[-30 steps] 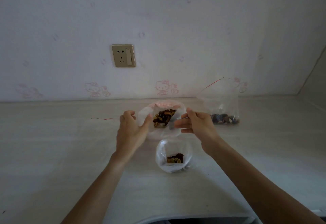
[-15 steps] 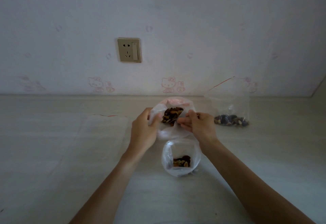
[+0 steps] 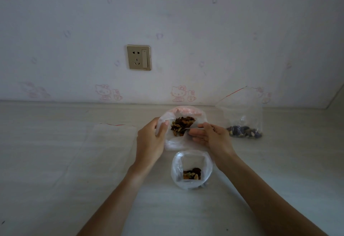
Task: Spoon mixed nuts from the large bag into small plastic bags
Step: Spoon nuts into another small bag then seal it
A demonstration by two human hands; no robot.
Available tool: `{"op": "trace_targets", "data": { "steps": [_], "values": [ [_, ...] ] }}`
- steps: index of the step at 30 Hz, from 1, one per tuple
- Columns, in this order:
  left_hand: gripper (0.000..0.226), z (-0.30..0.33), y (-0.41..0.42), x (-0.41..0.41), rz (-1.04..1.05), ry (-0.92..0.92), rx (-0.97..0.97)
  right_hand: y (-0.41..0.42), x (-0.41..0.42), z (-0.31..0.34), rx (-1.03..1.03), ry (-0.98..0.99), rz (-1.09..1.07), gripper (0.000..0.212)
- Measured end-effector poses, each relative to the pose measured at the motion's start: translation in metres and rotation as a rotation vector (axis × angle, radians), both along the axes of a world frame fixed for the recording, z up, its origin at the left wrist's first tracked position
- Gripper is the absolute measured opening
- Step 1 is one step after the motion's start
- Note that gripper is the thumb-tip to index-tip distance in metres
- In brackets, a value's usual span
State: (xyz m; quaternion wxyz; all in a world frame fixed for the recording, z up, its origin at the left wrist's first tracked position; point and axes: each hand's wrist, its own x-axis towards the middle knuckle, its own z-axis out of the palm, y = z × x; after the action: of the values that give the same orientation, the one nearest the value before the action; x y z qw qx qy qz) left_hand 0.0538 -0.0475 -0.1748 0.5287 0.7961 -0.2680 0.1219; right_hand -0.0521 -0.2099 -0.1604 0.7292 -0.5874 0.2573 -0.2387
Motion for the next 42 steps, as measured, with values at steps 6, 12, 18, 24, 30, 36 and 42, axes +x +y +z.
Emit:
{"op": "trace_targets", "data": {
  "steps": [6, 12, 18, 24, 30, 36, 42],
  "values": [
    [0.036, 0.000, 0.000, 0.001, 0.027, -0.034, 0.023, -0.004, -0.007, 0.005, -0.011, 0.003, -0.003, 0.031],
    [0.033, -0.001, 0.002, 0.004, 0.069, 0.010, 0.104, -0.006, -0.011, 0.016, -0.032, -0.036, 0.012, 0.032],
    [0.049, 0.004, 0.015, 0.007, 0.052, 0.107, 0.071, -0.005, -0.018, 0.033, -0.059, -0.083, 0.028, 0.033],
    [0.031, 0.008, 0.035, -0.020, 0.145, 0.009, 0.016, -0.002, -0.042, 0.043, -0.117, -0.099, 0.074, 0.033],
    [0.027, 0.008, 0.051, -0.060, -0.051, 0.128, 0.156, -0.001, -0.086, 0.041, -0.108, -0.105, 0.106, 0.033],
    [0.027, 0.000, 0.053, -0.082, -0.188, 0.238, 0.217, -0.003, -0.121, 0.036, -0.066, -0.073, 0.126, 0.035],
    [0.020, 0.009, 0.044, -0.084, -0.193, 0.262, 0.172, 0.009, -0.128, 0.033, -0.265, -0.010, 0.186, 0.033]
  ]
}}
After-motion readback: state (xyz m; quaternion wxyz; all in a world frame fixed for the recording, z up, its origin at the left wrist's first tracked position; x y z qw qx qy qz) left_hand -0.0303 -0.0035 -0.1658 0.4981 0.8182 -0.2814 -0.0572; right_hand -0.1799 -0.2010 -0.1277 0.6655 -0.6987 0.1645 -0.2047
